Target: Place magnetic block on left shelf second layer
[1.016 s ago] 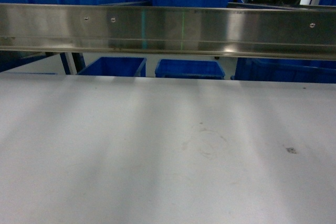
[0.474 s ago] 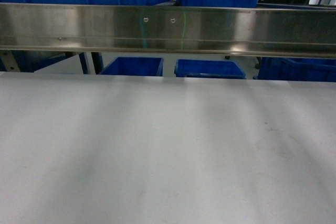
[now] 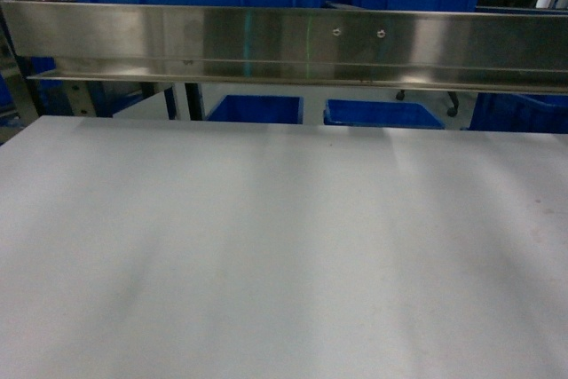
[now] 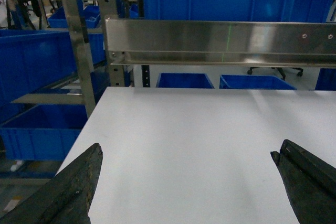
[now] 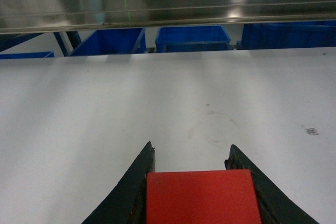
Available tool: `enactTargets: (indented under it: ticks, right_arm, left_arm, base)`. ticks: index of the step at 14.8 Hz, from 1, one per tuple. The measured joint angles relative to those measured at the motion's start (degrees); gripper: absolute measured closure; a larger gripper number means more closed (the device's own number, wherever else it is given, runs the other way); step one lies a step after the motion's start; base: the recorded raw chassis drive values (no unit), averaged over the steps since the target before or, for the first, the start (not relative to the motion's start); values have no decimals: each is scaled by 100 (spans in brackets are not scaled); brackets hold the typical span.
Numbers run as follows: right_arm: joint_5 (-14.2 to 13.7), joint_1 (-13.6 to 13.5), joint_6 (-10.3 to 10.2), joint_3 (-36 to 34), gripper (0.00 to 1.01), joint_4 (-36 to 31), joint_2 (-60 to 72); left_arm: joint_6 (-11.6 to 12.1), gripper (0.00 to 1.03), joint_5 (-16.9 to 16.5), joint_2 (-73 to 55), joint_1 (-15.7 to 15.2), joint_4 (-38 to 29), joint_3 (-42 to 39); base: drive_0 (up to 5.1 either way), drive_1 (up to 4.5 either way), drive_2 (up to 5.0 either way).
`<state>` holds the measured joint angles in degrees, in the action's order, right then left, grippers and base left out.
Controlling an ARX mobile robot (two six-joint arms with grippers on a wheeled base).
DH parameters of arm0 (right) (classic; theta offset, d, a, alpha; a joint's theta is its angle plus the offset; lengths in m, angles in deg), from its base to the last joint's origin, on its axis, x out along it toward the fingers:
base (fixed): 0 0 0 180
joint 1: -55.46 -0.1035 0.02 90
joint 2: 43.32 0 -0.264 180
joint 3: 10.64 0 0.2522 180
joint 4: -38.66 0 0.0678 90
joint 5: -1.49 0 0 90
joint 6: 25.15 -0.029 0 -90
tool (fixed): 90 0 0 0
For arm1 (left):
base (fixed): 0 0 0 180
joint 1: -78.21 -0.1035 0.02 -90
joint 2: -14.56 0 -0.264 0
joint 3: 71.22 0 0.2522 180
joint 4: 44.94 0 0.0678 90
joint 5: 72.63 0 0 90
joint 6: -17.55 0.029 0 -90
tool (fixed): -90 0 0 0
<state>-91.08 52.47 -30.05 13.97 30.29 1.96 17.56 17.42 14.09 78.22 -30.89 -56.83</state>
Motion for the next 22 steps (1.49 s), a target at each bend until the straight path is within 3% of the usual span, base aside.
enactTargets:
  ticks: [12, 22]
  right_arm:
    - [2, 0, -2, 0, 67, 20, 0]
    - [2, -2, -2, 0, 67, -2, 0]
  left_arm:
    - [0, 5, 0, 0, 0, 7, 0]
    - [0, 5, 0, 0, 0, -7, 0]
  base:
    - [0, 0, 0]
    - [-499, 247, 247]
